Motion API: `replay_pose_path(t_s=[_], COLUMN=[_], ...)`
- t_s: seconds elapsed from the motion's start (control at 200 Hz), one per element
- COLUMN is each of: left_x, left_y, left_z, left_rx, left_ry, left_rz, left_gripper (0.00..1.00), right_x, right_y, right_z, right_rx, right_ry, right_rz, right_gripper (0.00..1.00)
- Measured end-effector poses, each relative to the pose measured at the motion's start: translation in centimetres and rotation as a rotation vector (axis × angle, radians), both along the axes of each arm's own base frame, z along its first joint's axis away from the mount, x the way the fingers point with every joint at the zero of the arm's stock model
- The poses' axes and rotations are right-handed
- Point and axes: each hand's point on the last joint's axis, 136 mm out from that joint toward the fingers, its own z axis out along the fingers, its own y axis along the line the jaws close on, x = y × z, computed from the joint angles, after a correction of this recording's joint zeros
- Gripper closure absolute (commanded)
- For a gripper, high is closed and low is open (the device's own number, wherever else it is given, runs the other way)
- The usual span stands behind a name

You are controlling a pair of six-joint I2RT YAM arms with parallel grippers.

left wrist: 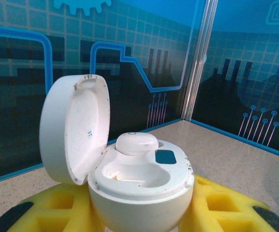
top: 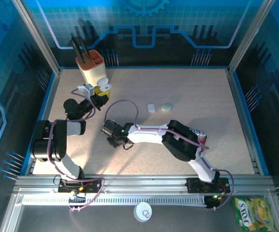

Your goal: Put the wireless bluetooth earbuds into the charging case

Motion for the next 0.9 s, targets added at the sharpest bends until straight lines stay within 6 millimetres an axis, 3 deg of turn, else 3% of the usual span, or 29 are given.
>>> replay_pose_path(t_s=[0.13,0.235,0.405,0.525,0.695,0.9], left_x=[0.0,0.0,-0.1,-0.4,-1.1,-1.5], left_y=[0.0,0.0,-0.2,-0.9,-2.3,-3.0], left_z=[0.0,0.0,-0.2,-0.5,-1.2,-1.7], left_rx=[0.0,0.0,0.0,0.002,0.01,0.014], left_ry=[0.0,0.001,0.004,0.012,0.022,0.031], left_rz=[0.0,0.0,-0.005,-0.021,-0.055,-0.066], left_gripper=[0.63,0.63,0.63,0.63,0.63,0.63], right_x=[0.0,-0.1,0.7,1.6,1.2,-0.6], right_y=[-0.2,-1.8,-6.0,-9.9,-15.4,-17.1], right_z=[0.1,0.4,2.1,2.8,1.3,-0.1], right_rx=[0.008,0.008,0.02,0.009,-0.078,-0.173], right_ry=[0.017,0.04,0.055,0.049,0.076,0.112], right_rz=[0.01,0.012,-0.024,-0.066,-0.057,0.054], right_gripper=[0.77,0.77,0.76,0.76,0.75,0.74])
